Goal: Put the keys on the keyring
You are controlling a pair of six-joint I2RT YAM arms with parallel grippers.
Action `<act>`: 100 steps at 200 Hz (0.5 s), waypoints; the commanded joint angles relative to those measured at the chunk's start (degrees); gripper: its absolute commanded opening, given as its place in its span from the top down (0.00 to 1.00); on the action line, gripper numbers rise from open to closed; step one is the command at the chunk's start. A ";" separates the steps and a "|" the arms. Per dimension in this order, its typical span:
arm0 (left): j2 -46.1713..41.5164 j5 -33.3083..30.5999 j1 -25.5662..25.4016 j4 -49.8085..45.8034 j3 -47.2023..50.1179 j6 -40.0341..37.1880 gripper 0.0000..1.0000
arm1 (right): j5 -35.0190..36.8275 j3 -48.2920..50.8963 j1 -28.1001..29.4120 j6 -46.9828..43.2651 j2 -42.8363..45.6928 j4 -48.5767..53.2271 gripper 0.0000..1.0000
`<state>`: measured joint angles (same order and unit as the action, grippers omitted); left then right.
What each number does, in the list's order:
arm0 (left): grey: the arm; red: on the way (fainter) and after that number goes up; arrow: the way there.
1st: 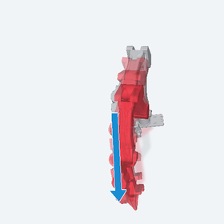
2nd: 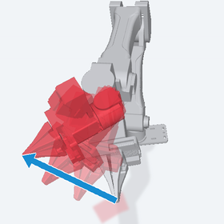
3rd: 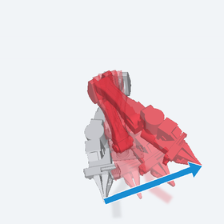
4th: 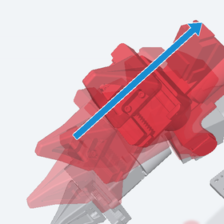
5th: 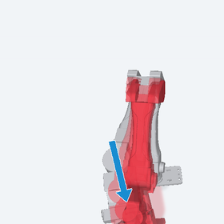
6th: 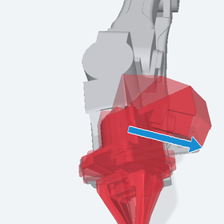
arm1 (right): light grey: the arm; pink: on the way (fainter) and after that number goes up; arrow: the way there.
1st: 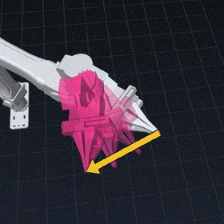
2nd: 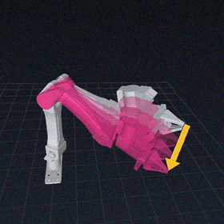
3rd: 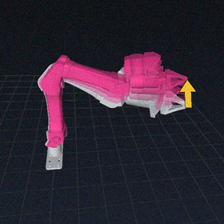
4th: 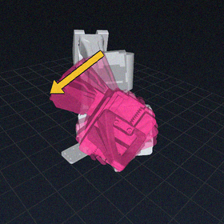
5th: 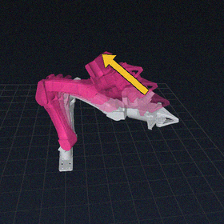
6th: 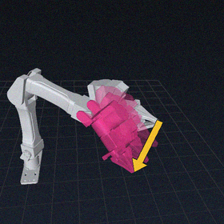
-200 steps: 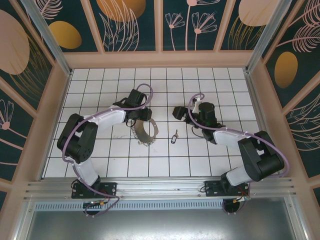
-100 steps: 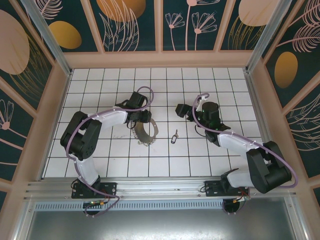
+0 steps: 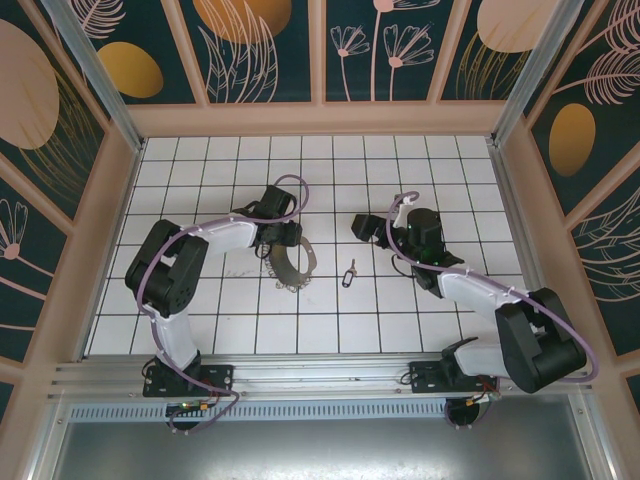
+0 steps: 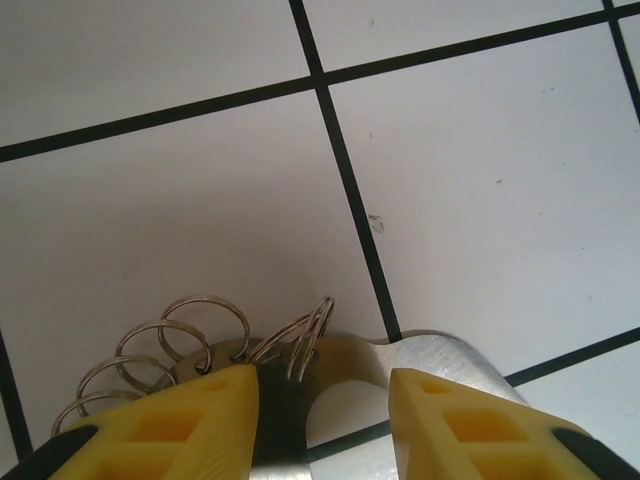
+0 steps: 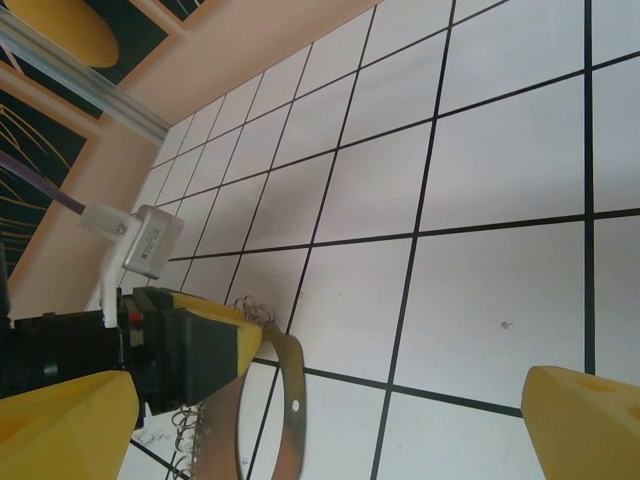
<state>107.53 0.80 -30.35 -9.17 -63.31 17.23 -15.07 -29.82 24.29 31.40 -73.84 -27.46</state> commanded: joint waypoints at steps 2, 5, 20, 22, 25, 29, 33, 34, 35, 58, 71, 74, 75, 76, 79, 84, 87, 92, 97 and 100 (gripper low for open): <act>1.34 -0.34 -0.19 0.98 -0.68 0.30 0.60 | 0.39 0.56 -0.23 -1.25 1.48 -1.45 0.01; 1.39 -0.36 -0.23 1.06 -0.68 0.34 0.60 | 0.39 0.56 -0.29 -1.25 1.47 -1.41 0.01; 1.57 -0.53 -0.23 1.13 -0.92 0.20 0.60 | 0.27 0.63 -0.30 -1.17 1.43 -1.62 0.01; 1.57 -0.53 -0.24 1.14 -0.93 0.15 0.60 | 0.30 0.64 -0.30 -1.17 1.47 -1.69 0.01; 1.63 -0.51 -0.24 1.17 -0.94 0.13 0.60 | 0.30 0.72 -0.26 -1.16 1.47 -1.69 0.01; 1.62 -0.39 -0.23 1.17 -0.94 0.09 0.60 | 0.30 0.73 -0.29 -1.10 1.48 -1.74 0.01; 1.63 -0.44 -0.19 1.17 -1.01 0.09 0.60 | 0.30 0.81 -0.29 -1.08 1.49 -1.87 0.01; 1.63 -0.44 -0.22 1.17 -1.02 0.09 0.60 | 0.35 0.82 -0.25 -1.08 1.50 -1.88 0.01; 1.68 -0.44 -0.23 1.17 -1.02 0.08 0.60 | 0.37 0.82 -0.28 -1.08 1.50 -1.89 0.01; 1.90 -0.05 -0.19 1.26 -1.55 0.15 0.60 | 0.48 0.73 -0.30 -1.08 1.18 -1.93 0.01; 1.98 0.22 -0.23 1.24 -1.90 0.08 0.60 | 0.35 0.64 -0.24 -1.08 0.99 -1.98 0.01; 1.99 0.25 -0.21 1.28 -1.98 0.09 0.60 | 0.31 0.64 -0.23 -1.08 0.97 -1.98 0.01; 1.99 0.25 -0.23 1.31 -2.03 0.09 0.60 | 0.31 0.64 -0.26 -1.12 0.98 -2.02 0.01; 1.99 0.26 -0.23 1.29 -2.06 0.08 0.60 | 0.31 0.64 -0.28 -1.10 0.98 -2.05 0.01; 1.99 0.40 -0.24 1.34 -2.17 0.12 0.60 | 0.26 0.64 -0.28 -1.08 0.91 -2.07 0.01; 2.07 0.53 -0.23 1.35 -2.28 0.12 0.60 | 0.26 0.69 -0.28 -1.00 0.85 -2.01 0.01; 2.03 0.63 -0.17 1.28 -2.40 0.14 0.60 | 0.30 0.65 -0.29 -0.99 0.81 -2.05 0.01; 2.09 0.74 -0.22 1.26 -2.60 0.08 0.60 | 0.31 0.73 -0.24 -0.99 0.76 -2.11 0.01; 2.15 0.82 -0.24 1.26 -2.74 0.20 0.60 | 0.30 0.73 -0.30 -0.98 0.72 -2.21 0.01; 2.25 0.94 -0.18 1.19 -2.82 0.17 0.60 | 0.30 0.73 -0.28 -0.91 0.72 -2.28 0.01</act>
<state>108.77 1.02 -30.35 -8.99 -64.10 17.23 -15.03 -29.80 24.29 31.40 -73.63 -27.64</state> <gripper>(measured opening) 0.397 0.987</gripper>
